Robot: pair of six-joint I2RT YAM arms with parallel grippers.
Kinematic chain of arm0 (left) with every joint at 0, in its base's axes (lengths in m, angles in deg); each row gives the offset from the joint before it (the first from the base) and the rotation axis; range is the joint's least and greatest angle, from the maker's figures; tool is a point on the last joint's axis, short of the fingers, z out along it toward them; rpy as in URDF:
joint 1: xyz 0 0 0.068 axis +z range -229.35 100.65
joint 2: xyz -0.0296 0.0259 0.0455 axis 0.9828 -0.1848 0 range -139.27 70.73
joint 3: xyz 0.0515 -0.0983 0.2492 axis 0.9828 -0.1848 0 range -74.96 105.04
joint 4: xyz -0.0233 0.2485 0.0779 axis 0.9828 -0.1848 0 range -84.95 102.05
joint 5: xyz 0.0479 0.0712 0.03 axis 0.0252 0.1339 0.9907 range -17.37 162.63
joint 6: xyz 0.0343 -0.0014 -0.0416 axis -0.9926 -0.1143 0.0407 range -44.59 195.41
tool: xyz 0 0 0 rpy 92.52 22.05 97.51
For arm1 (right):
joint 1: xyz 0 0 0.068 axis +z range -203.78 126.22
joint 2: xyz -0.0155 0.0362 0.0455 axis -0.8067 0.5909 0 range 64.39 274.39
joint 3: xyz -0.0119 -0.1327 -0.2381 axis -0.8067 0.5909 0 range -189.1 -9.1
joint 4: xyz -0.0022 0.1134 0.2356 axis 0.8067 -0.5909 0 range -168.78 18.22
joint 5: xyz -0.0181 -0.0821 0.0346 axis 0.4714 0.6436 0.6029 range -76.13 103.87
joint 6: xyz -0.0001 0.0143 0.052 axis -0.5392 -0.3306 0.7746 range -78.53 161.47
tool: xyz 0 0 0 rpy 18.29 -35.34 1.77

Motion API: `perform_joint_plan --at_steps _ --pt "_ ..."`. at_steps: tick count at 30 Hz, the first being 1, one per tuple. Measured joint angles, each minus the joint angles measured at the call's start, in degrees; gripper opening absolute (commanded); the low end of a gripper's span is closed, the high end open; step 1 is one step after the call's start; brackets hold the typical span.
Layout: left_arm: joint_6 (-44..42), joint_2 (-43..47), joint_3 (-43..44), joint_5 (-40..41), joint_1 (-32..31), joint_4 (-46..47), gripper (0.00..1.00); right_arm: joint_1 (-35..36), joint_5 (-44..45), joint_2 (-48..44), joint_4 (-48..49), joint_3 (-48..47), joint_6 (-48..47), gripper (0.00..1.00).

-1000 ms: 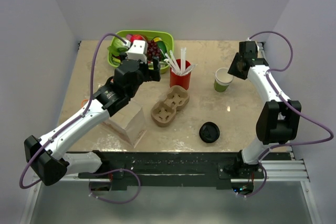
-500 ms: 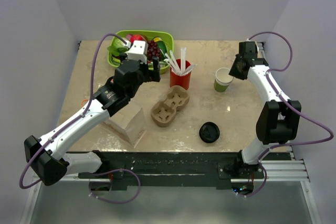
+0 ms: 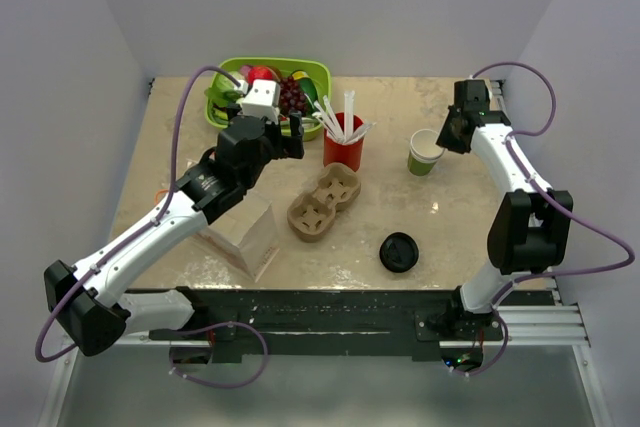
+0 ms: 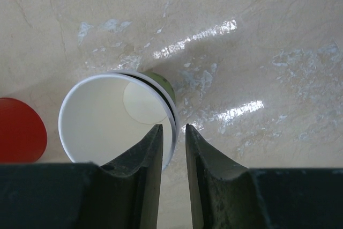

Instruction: Pack the takeout coffee

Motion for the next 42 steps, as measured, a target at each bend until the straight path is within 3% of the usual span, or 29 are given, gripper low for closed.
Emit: perform_joint_plan --at_steps 7,28,36,42 --pt "0.02 0.00 -0.07 0.00 0.00 0.02 1.00 0.00 -0.11 0.11 -0.07 0.00 -0.02 0.21" --pt "1.62 0.04 -0.15 -0.66 0.00 -0.44 0.99 0.00 -1.57 1.25 0.04 0.02 -0.04 0.18" --pt "2.58 0.28 -0.15 -1.33 0.00 -0.79 1.00 0.00 -1.60 1.60 0.26 0.09 0.09 0.00" --pt "2.58 0.31 -0.15 -1.79 0.00 -0.81 1.00 0.00 -1.27 0.55 0.17 0.15 0.20 0.00"
